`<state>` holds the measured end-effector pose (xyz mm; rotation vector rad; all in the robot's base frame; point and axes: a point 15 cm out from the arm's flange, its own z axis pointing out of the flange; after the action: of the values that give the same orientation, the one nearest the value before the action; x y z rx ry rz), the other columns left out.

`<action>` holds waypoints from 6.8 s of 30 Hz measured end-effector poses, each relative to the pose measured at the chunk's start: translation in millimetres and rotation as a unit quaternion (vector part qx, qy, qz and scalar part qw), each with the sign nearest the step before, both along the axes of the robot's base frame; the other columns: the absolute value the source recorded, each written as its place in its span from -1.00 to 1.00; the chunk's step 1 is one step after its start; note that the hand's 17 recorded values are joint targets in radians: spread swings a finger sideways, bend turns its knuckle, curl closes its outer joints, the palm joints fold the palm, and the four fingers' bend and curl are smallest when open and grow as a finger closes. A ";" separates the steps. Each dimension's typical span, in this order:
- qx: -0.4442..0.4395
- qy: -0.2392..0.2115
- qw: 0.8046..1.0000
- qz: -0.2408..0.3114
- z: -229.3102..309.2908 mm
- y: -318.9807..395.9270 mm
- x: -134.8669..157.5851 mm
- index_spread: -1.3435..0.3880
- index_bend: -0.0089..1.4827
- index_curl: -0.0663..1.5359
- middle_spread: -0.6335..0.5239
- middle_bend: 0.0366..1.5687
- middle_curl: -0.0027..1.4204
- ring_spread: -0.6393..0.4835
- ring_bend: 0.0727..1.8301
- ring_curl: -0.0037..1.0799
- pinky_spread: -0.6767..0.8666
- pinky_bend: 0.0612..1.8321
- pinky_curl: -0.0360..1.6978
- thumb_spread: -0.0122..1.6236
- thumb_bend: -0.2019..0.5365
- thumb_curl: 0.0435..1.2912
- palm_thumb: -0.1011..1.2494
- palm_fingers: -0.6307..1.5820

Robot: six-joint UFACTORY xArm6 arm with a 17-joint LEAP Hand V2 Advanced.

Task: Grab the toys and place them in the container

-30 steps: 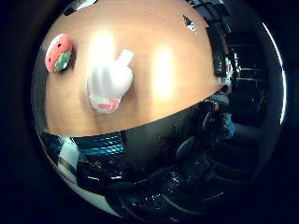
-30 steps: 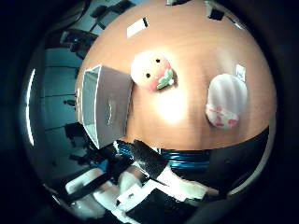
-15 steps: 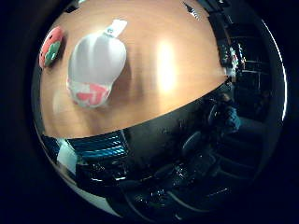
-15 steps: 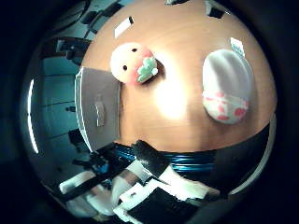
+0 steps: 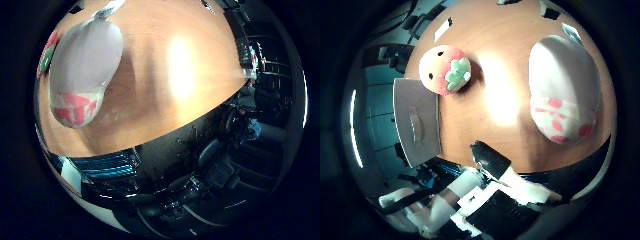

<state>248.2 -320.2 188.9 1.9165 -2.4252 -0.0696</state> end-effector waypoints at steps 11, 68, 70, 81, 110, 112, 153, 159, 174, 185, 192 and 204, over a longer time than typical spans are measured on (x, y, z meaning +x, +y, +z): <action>0.010 0.008 1.000 -0.004 -25.9 -6.8 0.1 0.11 -0.77 -0.56 -0.04 -0.75 -0.50 0.40 -0.81 -0.55 0.37 -0.82 -0.62 0.27 -0.52 -0.62 -0.09 -0.17; -0.015 -0.127 0.948 0.290 299.4 368.9 71.7 0.19 0.32 0.34 -0.28 0.53 0.42 -0.34 0.41 0.62 -0.42 0.31 0.25 0.19 -0.50 0.01 0.72 0.47; -0.010 -0.141 0.941 0.307 303.2 394.7 71.2 0.19 0.32 0.34 -0.29 0.52 0.42 -0.34 0.41 0.63 -0.41 0.31 0.26 0.19 -0.49 0.02 0.72 0.47; 0.018 -0.193 0.914 0.357 295.2 484.6 83.1 0.18 0.32 0.36 -0.29 0.52 0.44 -0.36 0.39 0.68 -0.40 0.28 0.30 0.15 -0.50 0.07 0.71 0.47; 0.040 -0.186 0.918 0.349 192.0 498.5 87.4 0.12 -0.32 0.14 -0.31 0.21 0.19 -0.37 0.19 0.37 -0.63 -0.05 0.11 0.39 -0.54 -0.42 0.27 0.34; 0.037 -0.171 0.919 0.352 190.4 493.9 82.1 0.06 -0.51 0.06 -0.35 0.11 0.13 -0.38 0.17 0.30 -0.66 -0.10 0.07 0.37 -0.54 -0.46 0.20 0.20; -0.052 -0.016 0.979 0.197 152.3 177.4 100.3 0.10 -0.76 -0.55 0.02 -0.67 -0.49 0.30 -0.62 -0.54 0.43 -0.64 -0.51 0.26 -0.52 -0.62 -0.16 -0.22; -0.048 -0.013 0.983 0.179 123.5 155.0 116.3 0.11 -0.77 -0.56 0.04 -0.70 -0.50 0.34 -0.66 -0.55 0.42 -0.66 -0.55 0.27 -0.52 -0.62 -0.16 -0.22; -0.022 -0.023 0.988 0.153 57.4 131.7 153.9 0.11 -0.77 -0.57 0.03 -0.72 -0.50 0.35 -0.68 -0.56 0.40 -0.68 -0.60 0.27 -0.52 -0.61 -0.12 -0.21; 0.003 0.015 0.987 0.157 -15.0 147.3 126.9 0.13 -0.77 -0.57 0.02 -0.73 -0.50 0.35 -0.69 -0.56 0.40 -0.68 -0.61 0.27 -0.52 -0.61 -0.11 -0.20; 0.015 0.033 0.987 0.158 -48.8 154.1 115.0 0.14 -0.77 -0.57 0.00 -0.72 -0.50 0.31 -0.68 -0.56 0.40 -0.69 -0.62 0.27 -0.52 -0.61 -0.09 -0.17; 0.005 0.024 0.986 0.165 -33.4 153.5 120.7 0.00 -0.33 -0.27 -0.49 -0.02 -0.07 -0.45 0.05 -0.05 -0.56 -0.09 -0.41 0.26 -0.47 -0.51 0.33 0.70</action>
<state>368.9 -166.7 155.5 2.2612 -2.0491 -0.1136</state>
